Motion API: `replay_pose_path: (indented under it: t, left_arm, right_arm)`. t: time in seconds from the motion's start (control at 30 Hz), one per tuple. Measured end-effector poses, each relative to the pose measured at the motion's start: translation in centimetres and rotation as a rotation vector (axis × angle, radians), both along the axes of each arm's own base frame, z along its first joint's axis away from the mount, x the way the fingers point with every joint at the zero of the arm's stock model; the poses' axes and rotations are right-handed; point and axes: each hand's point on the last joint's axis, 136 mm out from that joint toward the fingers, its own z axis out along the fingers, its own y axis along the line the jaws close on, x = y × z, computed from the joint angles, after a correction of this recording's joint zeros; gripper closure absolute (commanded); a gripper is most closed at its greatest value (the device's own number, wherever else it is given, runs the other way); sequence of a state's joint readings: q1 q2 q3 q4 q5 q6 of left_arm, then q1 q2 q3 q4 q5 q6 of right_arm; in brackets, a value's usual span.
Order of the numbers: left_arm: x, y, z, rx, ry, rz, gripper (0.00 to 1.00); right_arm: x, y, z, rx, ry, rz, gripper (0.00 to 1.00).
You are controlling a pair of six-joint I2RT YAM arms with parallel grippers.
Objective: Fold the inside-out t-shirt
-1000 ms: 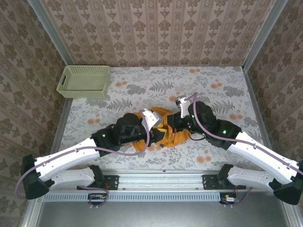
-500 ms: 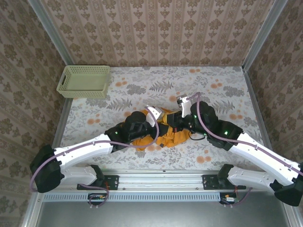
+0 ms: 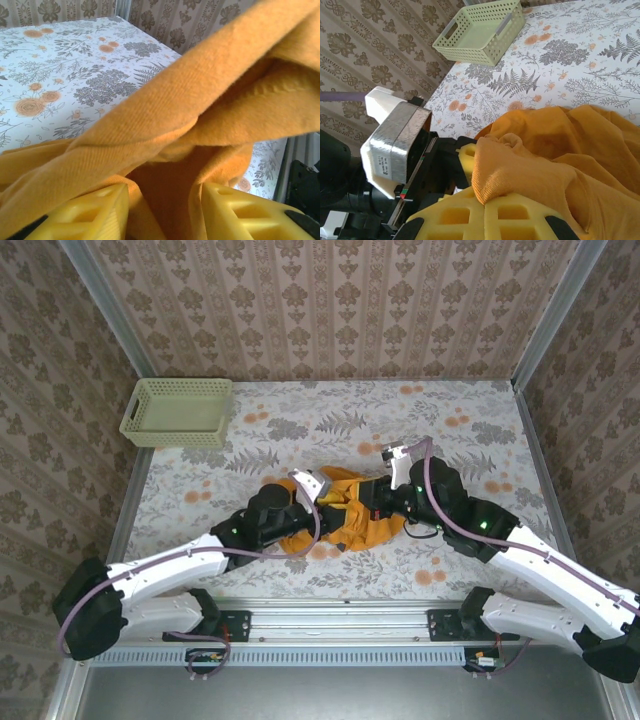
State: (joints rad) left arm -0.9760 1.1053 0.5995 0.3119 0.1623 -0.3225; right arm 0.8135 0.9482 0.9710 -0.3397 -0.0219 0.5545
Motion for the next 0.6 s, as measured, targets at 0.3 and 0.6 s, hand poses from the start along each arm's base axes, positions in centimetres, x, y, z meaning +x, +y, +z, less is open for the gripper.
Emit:
replay_pose_path:
  t: [0.3, 0.6]
  left_arm:
    - [-0.4, -0.1, 0.8, -0.048, 0.014, -0.038, 0.71]
    - [0.2, -0.9, -1.6, 0.003, 0.062, -0.038, 0.73]
  right_arm:
    - [0.1, 0.1, -0.2, -0.004, 0.005, 0.000, 1.00]
    - [0.3, 0.9, 0.3, 0.030, -0.008, 0.022, 1.00]
